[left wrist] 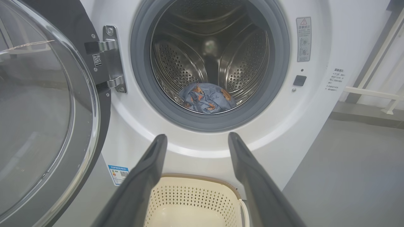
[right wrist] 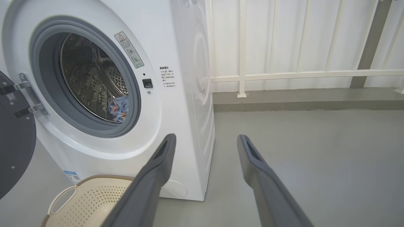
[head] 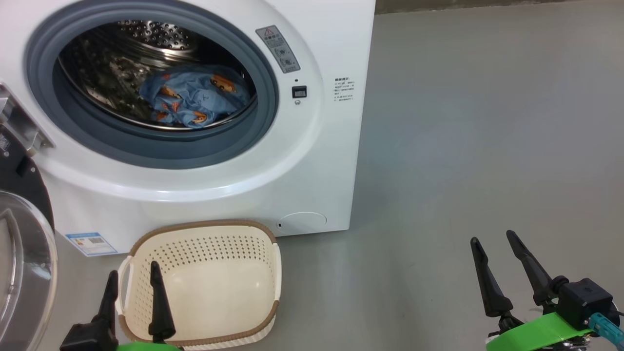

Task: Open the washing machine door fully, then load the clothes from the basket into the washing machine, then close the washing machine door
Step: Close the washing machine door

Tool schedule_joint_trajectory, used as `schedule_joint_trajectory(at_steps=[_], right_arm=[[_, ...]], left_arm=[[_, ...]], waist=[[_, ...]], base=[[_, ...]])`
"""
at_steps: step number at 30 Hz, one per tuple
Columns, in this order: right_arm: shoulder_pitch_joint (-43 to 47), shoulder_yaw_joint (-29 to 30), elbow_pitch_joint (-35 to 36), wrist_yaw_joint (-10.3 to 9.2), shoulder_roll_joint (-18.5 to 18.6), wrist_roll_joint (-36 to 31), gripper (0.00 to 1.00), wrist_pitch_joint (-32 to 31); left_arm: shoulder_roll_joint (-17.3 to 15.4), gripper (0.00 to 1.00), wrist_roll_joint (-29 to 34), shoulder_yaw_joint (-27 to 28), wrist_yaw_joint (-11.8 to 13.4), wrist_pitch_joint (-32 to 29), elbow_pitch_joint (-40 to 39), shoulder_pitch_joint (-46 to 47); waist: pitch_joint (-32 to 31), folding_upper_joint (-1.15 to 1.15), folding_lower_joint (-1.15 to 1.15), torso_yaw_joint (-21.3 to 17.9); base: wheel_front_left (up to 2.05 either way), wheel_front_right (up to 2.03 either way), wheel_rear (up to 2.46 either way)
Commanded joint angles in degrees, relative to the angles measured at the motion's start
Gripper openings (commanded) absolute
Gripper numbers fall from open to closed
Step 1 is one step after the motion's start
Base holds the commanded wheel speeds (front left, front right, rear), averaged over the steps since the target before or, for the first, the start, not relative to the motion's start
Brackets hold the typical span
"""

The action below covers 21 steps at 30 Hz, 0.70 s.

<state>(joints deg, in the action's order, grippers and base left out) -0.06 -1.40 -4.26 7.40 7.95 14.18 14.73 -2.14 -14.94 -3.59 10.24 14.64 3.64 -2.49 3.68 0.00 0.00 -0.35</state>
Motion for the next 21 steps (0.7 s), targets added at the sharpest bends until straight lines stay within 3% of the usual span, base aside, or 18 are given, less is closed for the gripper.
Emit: schedule_joint_trajectory(at_steps=[1,10,21], right_arm=[[-0.1,-1.4,1.3,0.09,0.6,-0.5,1.0,0.3],[0.1,-1.8,1.2,0.09,0.5,-0.5,1.0,0.3],[0.1,-1.9,1.2,0.09,0.5,-0.4,1.0,0.3]], left_arm=[[-0.7,1.0,-0.2,1.8,0.0,0.4,-1.4,0.6],[-0.7,1.0,0.4,1.5,1.5,0.4,-0.7,0.3],[-0.7,1.0,-0.1,1.3,1.9,0.4,-0.4,0.1]], waist=[[-0.4,0.0,0.0,0.1],[-1.1,0.0,0.0,0.5],[-1.3,0.0,0.0,0.4]], base=[[0.0,0.0,0.0],[-0.39,0.39,0.0],[-1.59,1.59,0.0]])
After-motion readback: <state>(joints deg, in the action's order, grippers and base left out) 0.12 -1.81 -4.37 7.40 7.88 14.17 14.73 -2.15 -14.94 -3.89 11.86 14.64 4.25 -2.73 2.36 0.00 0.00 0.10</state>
